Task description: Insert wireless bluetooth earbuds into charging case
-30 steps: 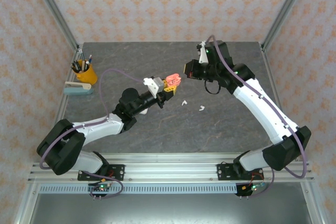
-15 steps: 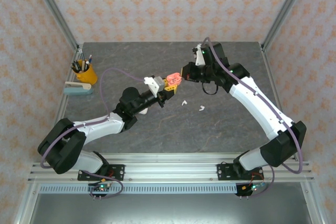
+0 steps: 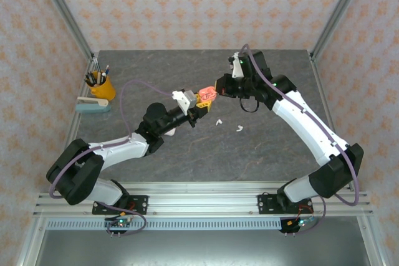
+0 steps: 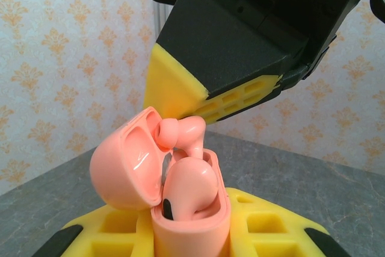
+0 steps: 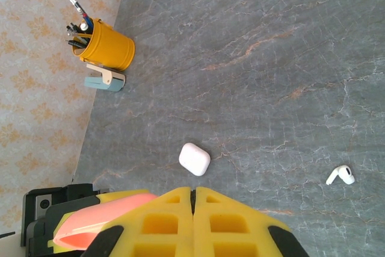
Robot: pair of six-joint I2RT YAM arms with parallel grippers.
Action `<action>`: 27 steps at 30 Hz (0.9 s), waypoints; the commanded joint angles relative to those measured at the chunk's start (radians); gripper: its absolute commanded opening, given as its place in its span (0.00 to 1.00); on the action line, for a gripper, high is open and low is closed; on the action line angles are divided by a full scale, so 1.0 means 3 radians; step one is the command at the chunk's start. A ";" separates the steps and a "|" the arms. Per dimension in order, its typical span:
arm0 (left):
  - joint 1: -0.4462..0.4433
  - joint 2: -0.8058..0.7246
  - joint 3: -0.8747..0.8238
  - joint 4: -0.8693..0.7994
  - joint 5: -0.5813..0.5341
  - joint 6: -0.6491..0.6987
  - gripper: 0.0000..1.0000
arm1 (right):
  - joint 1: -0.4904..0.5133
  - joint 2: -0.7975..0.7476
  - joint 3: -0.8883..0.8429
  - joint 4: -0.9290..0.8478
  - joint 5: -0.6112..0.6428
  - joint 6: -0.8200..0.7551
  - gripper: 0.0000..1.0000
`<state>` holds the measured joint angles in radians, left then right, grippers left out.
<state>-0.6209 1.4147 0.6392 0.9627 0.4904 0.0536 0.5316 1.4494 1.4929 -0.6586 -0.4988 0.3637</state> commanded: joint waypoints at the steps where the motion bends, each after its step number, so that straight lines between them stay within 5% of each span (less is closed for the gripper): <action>1: 0.0019 0.0035 0.0130 0.0195 0.0027 -0.0005 0.00 | 0.0094 -0.0059 -0.0033 -0.0002 -0.0155 -0.0004 0.00; 27: 0.0019 0.0076 0.0134 0.0208 0.0017 -0.0066 0.00 | 0.0171 -0.0143 0.0083 0.0015 -0.0086 0.0034 0.00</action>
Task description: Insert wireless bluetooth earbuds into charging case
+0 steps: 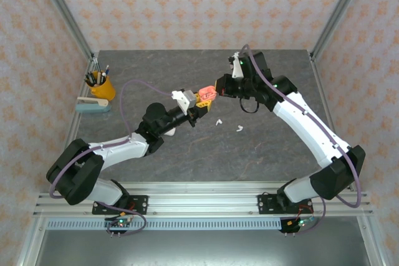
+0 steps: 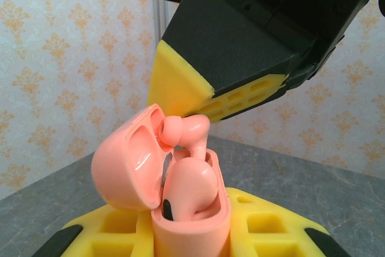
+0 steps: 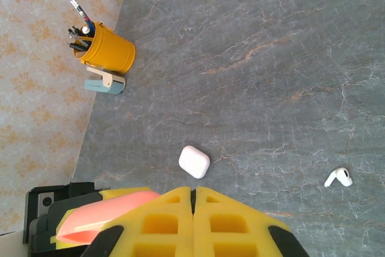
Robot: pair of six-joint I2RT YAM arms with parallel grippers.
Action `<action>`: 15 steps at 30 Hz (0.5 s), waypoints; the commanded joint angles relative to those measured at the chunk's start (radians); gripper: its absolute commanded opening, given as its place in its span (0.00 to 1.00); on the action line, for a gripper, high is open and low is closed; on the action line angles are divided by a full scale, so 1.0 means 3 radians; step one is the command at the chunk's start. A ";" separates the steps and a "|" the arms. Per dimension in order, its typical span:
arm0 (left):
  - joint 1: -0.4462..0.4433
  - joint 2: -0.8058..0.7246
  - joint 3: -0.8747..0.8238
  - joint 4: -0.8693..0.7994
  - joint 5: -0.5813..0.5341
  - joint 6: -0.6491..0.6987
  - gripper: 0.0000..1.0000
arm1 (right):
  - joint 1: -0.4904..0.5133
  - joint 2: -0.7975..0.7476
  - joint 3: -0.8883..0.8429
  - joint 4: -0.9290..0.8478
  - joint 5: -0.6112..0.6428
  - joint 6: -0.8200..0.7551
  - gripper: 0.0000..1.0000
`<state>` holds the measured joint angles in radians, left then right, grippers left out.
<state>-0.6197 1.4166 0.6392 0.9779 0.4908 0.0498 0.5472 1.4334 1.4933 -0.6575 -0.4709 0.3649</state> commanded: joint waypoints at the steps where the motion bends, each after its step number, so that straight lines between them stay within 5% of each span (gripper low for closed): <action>1: 0.0015 0.0074 0.0135 0.0148 0.0016 -0.0053 0.00 | 0.0121 -0.0089 0.0088 0.0013 -0.0174 0.0035 0.00; 15: 0.0014 0.0125 0.0135 0.0197 0.0011 -0.0099 0.00 | 0.0119 -0.0048 0.0223 0.0038 -0.0035 0.0067 0.00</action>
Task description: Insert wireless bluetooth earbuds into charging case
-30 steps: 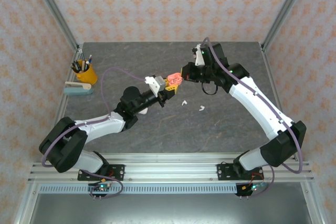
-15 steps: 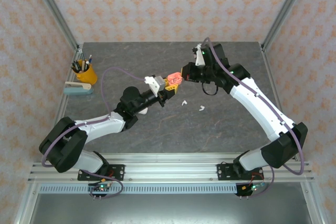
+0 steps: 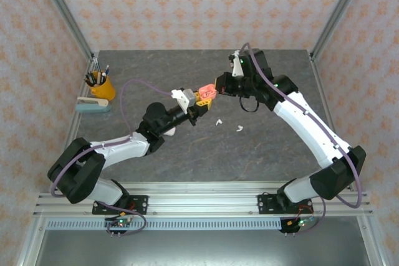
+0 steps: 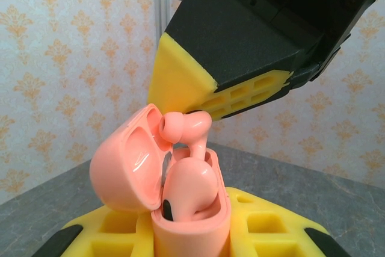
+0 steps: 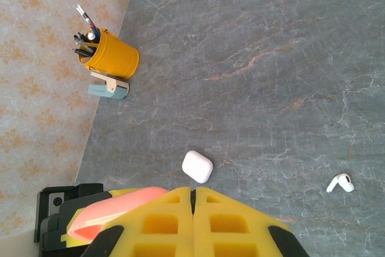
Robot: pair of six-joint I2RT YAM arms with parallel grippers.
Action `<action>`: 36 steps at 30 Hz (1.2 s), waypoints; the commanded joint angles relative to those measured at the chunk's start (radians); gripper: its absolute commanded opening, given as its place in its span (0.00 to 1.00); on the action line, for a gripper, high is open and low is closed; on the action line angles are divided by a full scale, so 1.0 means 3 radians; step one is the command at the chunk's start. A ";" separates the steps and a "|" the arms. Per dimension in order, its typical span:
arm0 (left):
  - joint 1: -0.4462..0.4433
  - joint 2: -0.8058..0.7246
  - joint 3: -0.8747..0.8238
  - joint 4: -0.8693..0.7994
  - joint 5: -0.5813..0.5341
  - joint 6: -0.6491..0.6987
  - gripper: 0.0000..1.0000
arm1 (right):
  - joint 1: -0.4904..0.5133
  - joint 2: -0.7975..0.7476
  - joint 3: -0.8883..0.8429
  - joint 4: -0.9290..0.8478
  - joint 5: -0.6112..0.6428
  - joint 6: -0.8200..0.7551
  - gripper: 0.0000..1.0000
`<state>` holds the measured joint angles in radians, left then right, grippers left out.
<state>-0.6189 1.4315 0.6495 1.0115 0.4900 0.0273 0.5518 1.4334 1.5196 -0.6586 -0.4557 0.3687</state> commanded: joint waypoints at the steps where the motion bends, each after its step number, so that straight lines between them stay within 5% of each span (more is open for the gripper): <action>1: 0.0013 0.0081 0.0100 0.0085 0.0013 -0.0027 0.00 | 0.0105 -0.0048 0.0135 0.0041 -0.0058 0.0058 0.01; 14: 0.0012 0.0227 0.0025 0.0284 -0.0081 -0.0018 0.00 | 0.0010 -0.0302 0.0038 0.0149 0.0808 0.0307 0.24; 21: 0.0013 0.0379 0.0003 0.0485 -0.0110 -0.0004 0.00 | -0.0019 -0.0425 -0.0234 0.0289 0.0458 0.0417 0.44; 36: 0.0018 0.0487 0.0100 0.0561 -0.0038 -0.0048 0.00 | -0.0019 -0.0392 -0.0743 0.0747 0.0277 0.0652 0.46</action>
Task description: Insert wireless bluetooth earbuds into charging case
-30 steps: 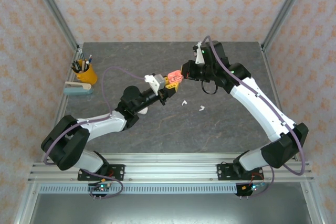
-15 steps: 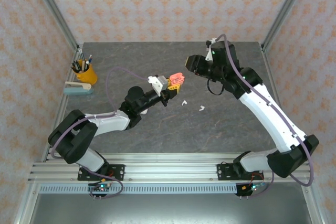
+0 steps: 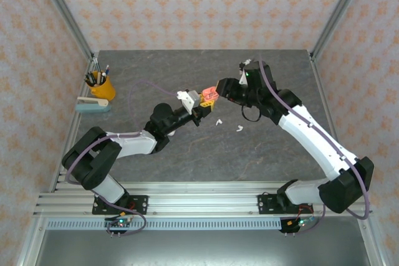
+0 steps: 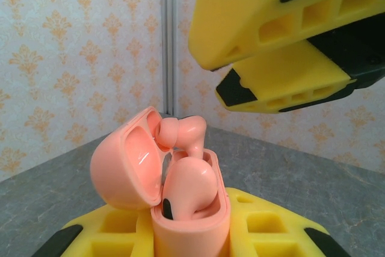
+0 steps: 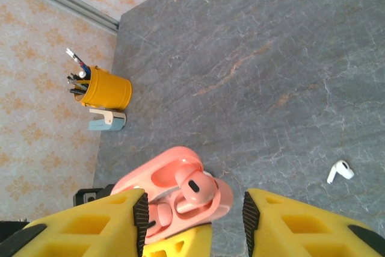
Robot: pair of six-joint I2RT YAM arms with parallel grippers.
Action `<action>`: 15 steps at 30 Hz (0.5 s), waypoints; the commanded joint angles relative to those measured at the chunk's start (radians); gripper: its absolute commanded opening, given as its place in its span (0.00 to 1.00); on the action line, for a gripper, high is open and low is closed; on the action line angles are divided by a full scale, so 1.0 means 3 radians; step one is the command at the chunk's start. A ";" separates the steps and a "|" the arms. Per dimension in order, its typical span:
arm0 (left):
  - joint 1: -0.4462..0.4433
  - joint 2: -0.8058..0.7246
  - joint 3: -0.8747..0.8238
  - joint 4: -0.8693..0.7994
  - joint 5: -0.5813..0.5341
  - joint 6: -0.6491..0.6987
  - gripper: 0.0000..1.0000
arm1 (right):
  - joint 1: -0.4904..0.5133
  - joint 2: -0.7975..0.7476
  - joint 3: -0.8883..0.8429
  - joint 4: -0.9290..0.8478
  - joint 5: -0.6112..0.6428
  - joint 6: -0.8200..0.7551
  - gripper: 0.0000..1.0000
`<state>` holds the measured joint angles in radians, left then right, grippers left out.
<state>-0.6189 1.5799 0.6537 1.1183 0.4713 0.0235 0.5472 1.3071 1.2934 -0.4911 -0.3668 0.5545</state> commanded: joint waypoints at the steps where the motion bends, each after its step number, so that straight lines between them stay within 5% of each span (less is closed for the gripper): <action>1: 0.0018 -0.0007 0.0086 0.0204 0.0029 -0.0039 0.00 | -0.0004 0.0053 0.0021 0.0195 -0.0034 0.0019 0.46; 15: 0.0018 -0.0031 0.0140 0.0163 0.0049 -0.0072 0.00 | -0.0004 0.0203 0.0030 0.0271 -0.0198 -0.0046 0.38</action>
<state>-0.6189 1.5799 0.6579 1.1187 0.4717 0.0074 0.5472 1.3647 1.2934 -0.4416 -0.4046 0.5507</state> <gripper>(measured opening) 0.239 0.386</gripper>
